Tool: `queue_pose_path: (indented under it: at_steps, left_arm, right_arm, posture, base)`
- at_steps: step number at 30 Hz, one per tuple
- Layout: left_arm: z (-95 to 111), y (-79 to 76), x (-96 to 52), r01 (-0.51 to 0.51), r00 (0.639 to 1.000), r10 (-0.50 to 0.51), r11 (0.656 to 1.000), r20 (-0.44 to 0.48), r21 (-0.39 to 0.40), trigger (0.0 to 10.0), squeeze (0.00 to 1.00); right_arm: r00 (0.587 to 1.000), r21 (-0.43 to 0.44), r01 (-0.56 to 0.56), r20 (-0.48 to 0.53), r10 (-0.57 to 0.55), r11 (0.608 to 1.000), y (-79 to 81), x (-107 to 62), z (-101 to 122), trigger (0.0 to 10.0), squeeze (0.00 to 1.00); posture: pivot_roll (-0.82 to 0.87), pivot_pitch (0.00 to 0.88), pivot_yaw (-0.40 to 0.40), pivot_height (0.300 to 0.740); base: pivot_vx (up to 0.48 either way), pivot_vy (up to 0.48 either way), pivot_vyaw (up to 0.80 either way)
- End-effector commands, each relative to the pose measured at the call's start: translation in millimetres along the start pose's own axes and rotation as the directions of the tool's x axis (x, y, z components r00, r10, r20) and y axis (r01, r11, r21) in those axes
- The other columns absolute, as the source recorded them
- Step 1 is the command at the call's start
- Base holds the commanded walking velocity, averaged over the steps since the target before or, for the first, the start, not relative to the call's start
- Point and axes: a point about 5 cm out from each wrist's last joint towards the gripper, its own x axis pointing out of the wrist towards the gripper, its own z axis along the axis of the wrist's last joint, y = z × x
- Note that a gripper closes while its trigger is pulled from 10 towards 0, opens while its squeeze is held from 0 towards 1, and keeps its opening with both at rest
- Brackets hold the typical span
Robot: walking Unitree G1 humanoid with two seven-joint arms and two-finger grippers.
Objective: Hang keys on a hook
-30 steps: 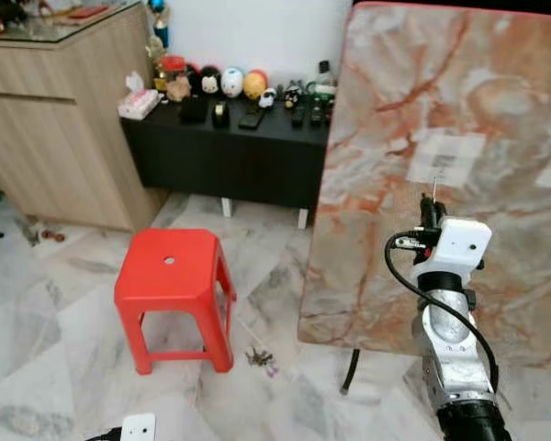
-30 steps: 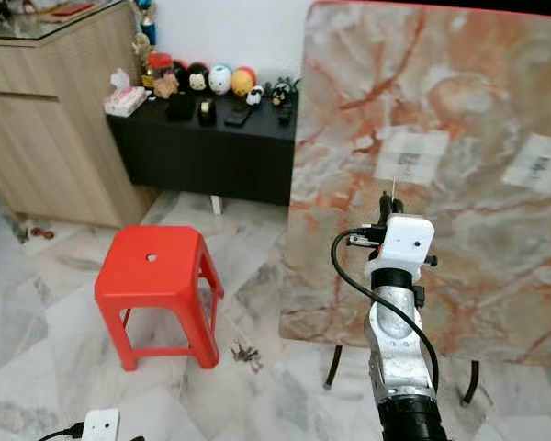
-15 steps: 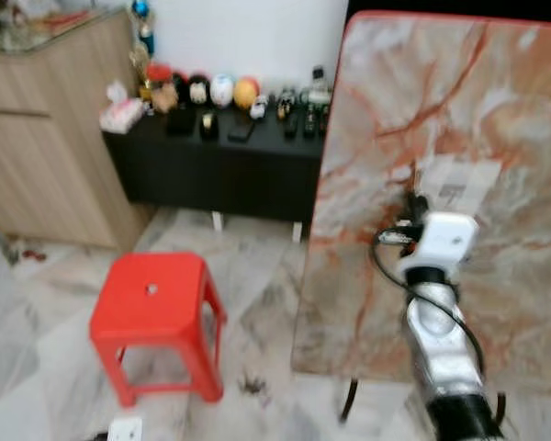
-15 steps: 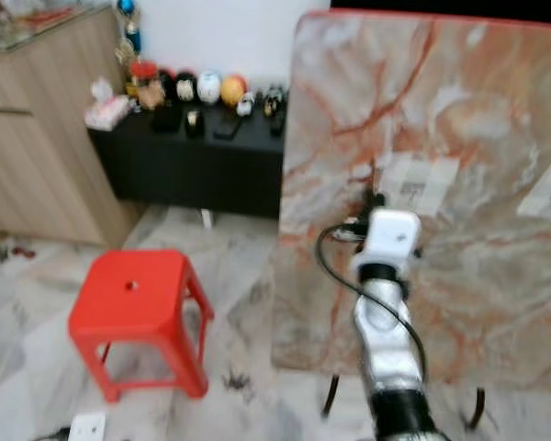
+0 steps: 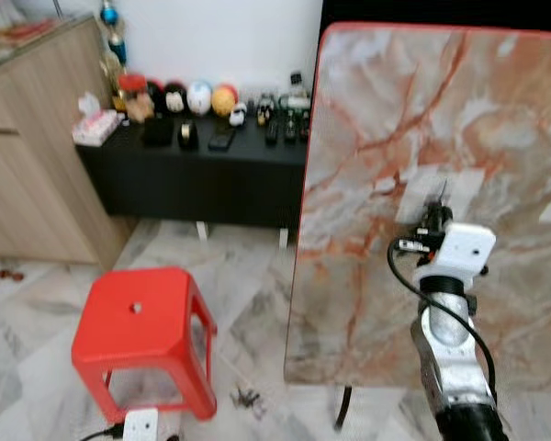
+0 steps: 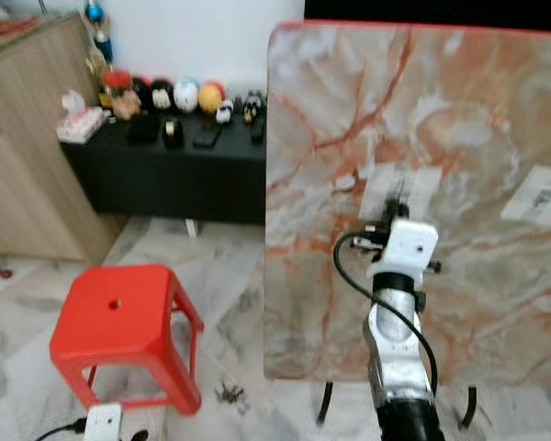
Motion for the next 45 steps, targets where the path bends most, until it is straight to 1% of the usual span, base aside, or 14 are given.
queue_pose_path:
  at_steps: [1,7,10,16,20,23,25,26,27,29,30,32,38,45]
  left_arm:
    - [-0.7,0.6,-0.1,0.003,1.0,-0.003,1.0,-0.006,0.011,10.0,0.0]
    - [-0.2,0.4,0.2,0.004,1.0,-0.004,1.0,-0.006,0.013,10.0,0.0]
    - [0.4,0.0,0.5,0.006,1.0,-0.006,1.0,-0.006,0.015,10.0,0.0]
    - [0.8,-0.9,0.7,0.009,1.0,-0.009,1.0,-0.007,0.018,10.0,0.0]
    - [1.0,-1.8,0.9,0.01,1.0,-0.01,1.0,-0.007,0.019,10.0,0.0]
    - [0.9,-2.7,0.8,0.011,1.0,-0.011,1.0,-0.008,0.019,10.0,0.0]
    - [0.9,-3.0,0.8,0.011,1.0,-0.011,1.0,-0.007,0.019,10.0,0.0]
    - [0.9,-3.0,0.8,0.011,1.0,-0.011,1.0,-0.007,0.019,10.0,0.0]
    - [1.0,-2.9,0.8,0.01,1.0,-0.01,1.0,-0.006,0.019,10.0,0.0]
    - [0.9,-2.9,0.8,0.009,1.0,-0.009,1.0,-0.006,0.02,10.0,0.0]
    - [0.9,-2.9,0.8,0.009,1.0,-0.009,1.0,-0.006,0.02,10.0,0.0]
    - [0.4,-2.0,0.6,0.007,1.0,-0.007,1.0,-0.007,0.02,10.0,0.0]
    - [0.2,-0.2,0.4,0.008,1.0,-0.008,1.0,-0.007,0.022,10.0,0.0]
    - [0.3,0.8,0.5,0.008,1.0,-0.008,1.0,-0.007,0.025,10.0,0.0]
  right_arm:
    - [1.0,-0.001,0.01,0.022,-0.01,1.0,-2.8,1.7,5.6,10.0,0.0]
    - [1.0,-0.001,0.008,0.018,-0.008,1.0,-2.2,0.4,4.9,10.0,0.0]
    - [0.998,0.005,-0.057,-0.003,0.057,0.998,4.3,-0.7,1.9,10.0,0.0]
    - [0.995,0.019,-0.104,-0.009,0.104,0.994,11.1,-2.5,0.6,10.0,0.0]
    - [0.994,0.014,-0.108,-0.001,0.108,0.994,11.5,-3.0,1.6,10.0,0.0]
    - [0.997,0.001,-0.08,0.022,0.08,0.997,7.6,-3.9,5.3,10.0,0.0]
    - [0.999,-0.021,-0.008,0.04,0.008,1.0,-2.2,-5.3,8.2,10.0,0.0]
    - [0.999,-0.021,-0.008,0.04,0.008,1.0,-2.2,-5.3,8.2,10.0,0.0]
    - [0.999,-0.023,0.034,0.041,-0.033,0.999,-9.7,-7.1,8.8,10.0,0.0]
    - [0.998,-0.023,0.04,0.04,-0.039,0.999,-11.6,-7.9,8.7,10.0,0.0]
    - [0.998,-0.023,0.04,0.04,-0.039,0.999,-11.6,-7.9,8.7,10.0,0.0]
    - [0.998,-0.071,0.011,0.061,-0.007,0.997,-10.9,-12.5,10.4,10.0,0.0]
    - [0.998,-0.063,0.022,0.054,-0.018,0.998,-10.9,-14.6,10.0,10.0,0.0]
    - [0.999,-0.06,0.018,0.041,-0.016,0.998,-10.1,-9.0,10.0,10.0,0.0]
  posture:
    - [-0.02,0.0,-0.044,0.74]
    - [-0.02,0.0,-0.043,0.74]
    - [-0.02,0.0,-0.043,0.74]
    - [-0.02,0.0,-0.044,0.74]
    - [-0.02,0.0,-0.044,0.74]
    - [-0.02,0.0,-0.045,0.74]
    - [-0.02,0.0,-0.045,0.74]
    - [-0.02,0.0,-0.045,0.74]
    - [-0.03,0.0,-0.044,0.74]
    - [-0.03,0.0,-0.044,0.74]
    - [-0.03,0.0,-0.044,0.74]
    - [-0.03,0.0,-0.043,0.74]
    - [-0.03,0.0,-0.042,0.74]
    - [-0.03,0.0,-0.043,0.74]
  base:
    - [0.0,0.0,0.0]
    - [0.0,0.0,0.0]
    - [0.0,0.0,0.0]
    - [0.0,0.0,0.0]
    - [0.0,0.0,0.0]
    - [0.0,0.0,0.0]
    - [0.0,0.0,0.0]
    - [0.0,0.0,0.0]
    - [0.0,0.0,0.0]
    - [0.0,0.0,0.0]
    - [0.0,0.0,0.0]
    - [0.0,0.0,0.0]
    - [0.0,0.0,0.0]
    - [0.0,0.0,0.0]
